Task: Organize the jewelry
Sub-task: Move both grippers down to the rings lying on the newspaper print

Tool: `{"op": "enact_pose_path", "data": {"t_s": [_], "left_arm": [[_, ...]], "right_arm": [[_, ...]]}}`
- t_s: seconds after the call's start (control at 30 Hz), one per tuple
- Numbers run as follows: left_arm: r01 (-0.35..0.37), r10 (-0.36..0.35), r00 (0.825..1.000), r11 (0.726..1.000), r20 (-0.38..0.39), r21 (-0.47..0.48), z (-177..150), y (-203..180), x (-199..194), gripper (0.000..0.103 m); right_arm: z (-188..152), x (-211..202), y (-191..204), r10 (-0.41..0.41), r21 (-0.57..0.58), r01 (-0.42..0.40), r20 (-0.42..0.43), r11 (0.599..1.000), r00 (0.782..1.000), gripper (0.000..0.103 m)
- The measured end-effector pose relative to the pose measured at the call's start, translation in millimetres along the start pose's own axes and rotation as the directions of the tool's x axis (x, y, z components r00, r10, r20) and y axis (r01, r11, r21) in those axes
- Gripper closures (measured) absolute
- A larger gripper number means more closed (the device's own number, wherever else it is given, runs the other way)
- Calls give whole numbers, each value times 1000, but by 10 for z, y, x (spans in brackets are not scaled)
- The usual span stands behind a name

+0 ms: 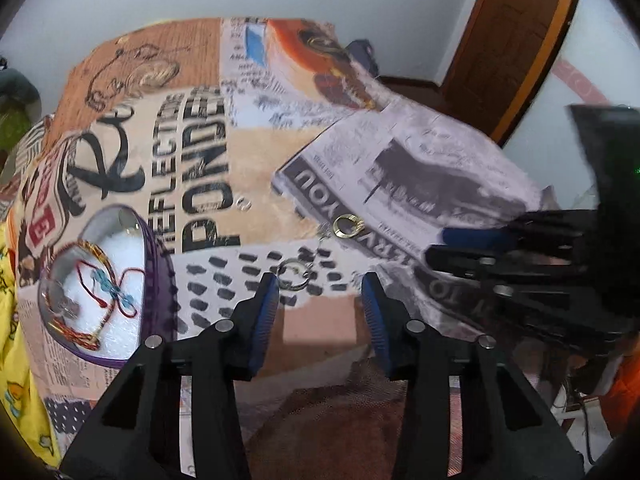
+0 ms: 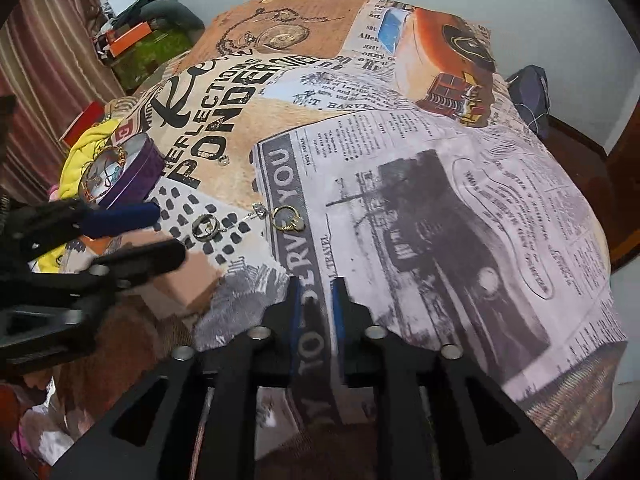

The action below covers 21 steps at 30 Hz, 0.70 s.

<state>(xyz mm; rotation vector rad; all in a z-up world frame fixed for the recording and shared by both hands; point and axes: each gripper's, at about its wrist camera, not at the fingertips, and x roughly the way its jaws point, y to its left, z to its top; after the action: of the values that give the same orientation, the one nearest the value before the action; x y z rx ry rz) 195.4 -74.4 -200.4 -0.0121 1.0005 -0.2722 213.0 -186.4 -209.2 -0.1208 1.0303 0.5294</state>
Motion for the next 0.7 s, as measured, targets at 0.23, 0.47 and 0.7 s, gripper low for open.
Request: {"op": "enact_pose_path", "data": {"t_s": [0.23, 0.47, 0.7], "left_arm": [[-50, 49, 998, 999, -27, -10, 9, 88, 257, 74], [-56, 56, 998, 997, -11, 45, 3, 19, 283, 83], [-31, 32, 999, 999, -13, 35, -114, 68, 109, 83]], "right_arm": [[-11, -2, -29, 25, 14, -26, 12, 1000, 1000, 73], [26, 67, -65, 51, 36, -51, 10, 998, 999, 73], [68, 99, -63, 80, 46, -80, 12, 996, 997, 73]]}}
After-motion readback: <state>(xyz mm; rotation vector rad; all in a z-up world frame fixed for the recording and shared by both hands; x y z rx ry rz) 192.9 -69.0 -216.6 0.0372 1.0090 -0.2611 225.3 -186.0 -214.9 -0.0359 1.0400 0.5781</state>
